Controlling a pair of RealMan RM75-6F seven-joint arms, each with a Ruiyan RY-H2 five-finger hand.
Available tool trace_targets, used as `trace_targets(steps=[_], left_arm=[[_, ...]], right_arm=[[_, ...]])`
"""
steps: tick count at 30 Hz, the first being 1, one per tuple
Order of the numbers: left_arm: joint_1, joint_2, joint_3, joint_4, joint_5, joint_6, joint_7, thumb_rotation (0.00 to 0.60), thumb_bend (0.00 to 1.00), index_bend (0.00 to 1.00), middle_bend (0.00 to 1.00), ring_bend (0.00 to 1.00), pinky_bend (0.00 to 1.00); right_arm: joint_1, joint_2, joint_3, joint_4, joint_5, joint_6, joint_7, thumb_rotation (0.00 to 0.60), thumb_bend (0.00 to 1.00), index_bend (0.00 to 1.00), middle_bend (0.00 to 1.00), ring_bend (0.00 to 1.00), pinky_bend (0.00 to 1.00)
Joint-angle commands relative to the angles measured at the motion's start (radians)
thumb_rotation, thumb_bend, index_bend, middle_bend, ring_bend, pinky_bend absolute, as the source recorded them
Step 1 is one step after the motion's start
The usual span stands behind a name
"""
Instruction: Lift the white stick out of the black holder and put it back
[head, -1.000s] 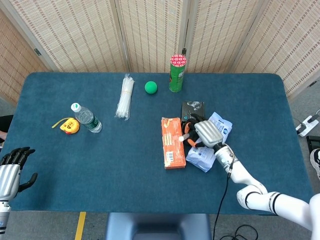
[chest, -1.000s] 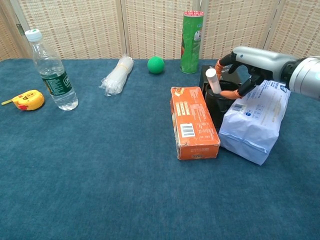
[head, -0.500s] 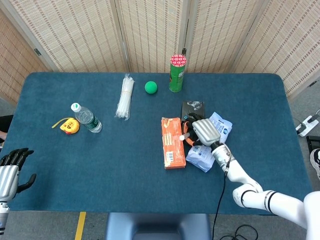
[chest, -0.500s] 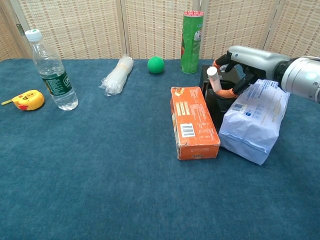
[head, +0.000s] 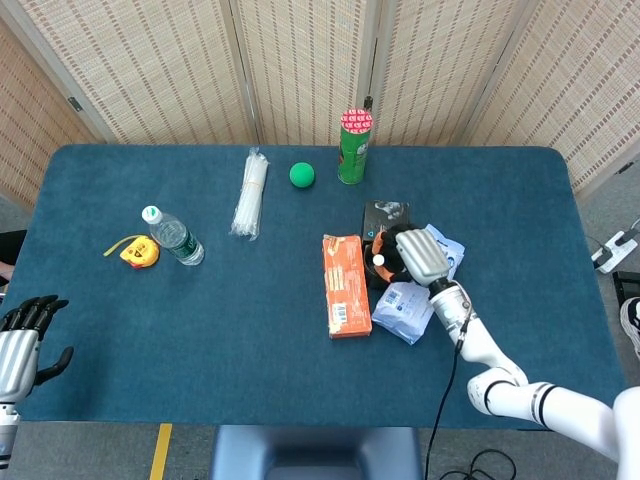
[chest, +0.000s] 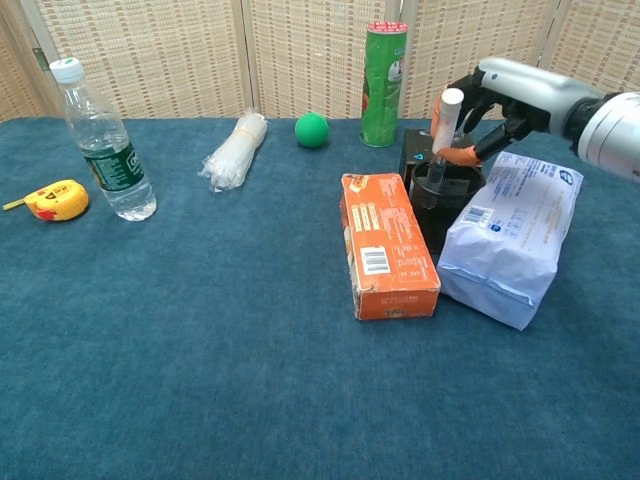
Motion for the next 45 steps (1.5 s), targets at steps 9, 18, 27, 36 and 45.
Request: trace_targets(steps=[9, 18, 27, 36, 45], left_arm=[[-0.007, 0.006, -0.004, -0.017, 0.008, 0.0, 0.014, 0.6, 0.34, 0.24, 0.21, 0.17, 0.23], [-0.018, 0.013, -0.009, -0.04, 0.013, -0.005, 0.035, 0.6, 0.34, 0.24, 0.21, 0.17, 0.23], [-0.022, 0.02, -0.007, -0.05, 0.021, -0.008, 0.039, 0.6, 0.34, 0.24, 0.21, 0.17, 0.23], [-0.021, 0.012, 0.0, -0.043, 0.019, -0.013, 0.026, 0.6, 0.34, 0.24, 0.21, 0.17, 0.23], [-0.023, 0.011, 0.0, -0.04, 0.019, -0.016, 0.017, 0.6, 0.34, 0.24, 0.21, 0.17, 0.23]], right_arm=[[-0.079, 0.101, 0.098, -0.093, 0.054, 0.011, 0.422, 0.6, 0.34, 0.65, 0.49, 0.34, 0.34], [-0.112, 0.18, 0.153, -0.115, 0.03, -0.057, 0.825, 0.6, 0.34, 0.65, 0.5, 0.34, 0.34], [-0.115, 0.305, 0.172, -0.195, 0.007, -0.119, 0.906, 0.6, 0.34, 0.65, 0.5, 0.34, 0.34], [-0.086, 0.398, 0.129, -0.238, 0.036, -0.163, 0.626, 0.6, 0.34, 0.65, 0.5, 0.35, 0.34], [-0.067, 0.404, 0.109, -0.318, 0.119, -0.142, 0.38, 0.6, 0.34, 0.66, 0.51, 0.36, 0.34]])
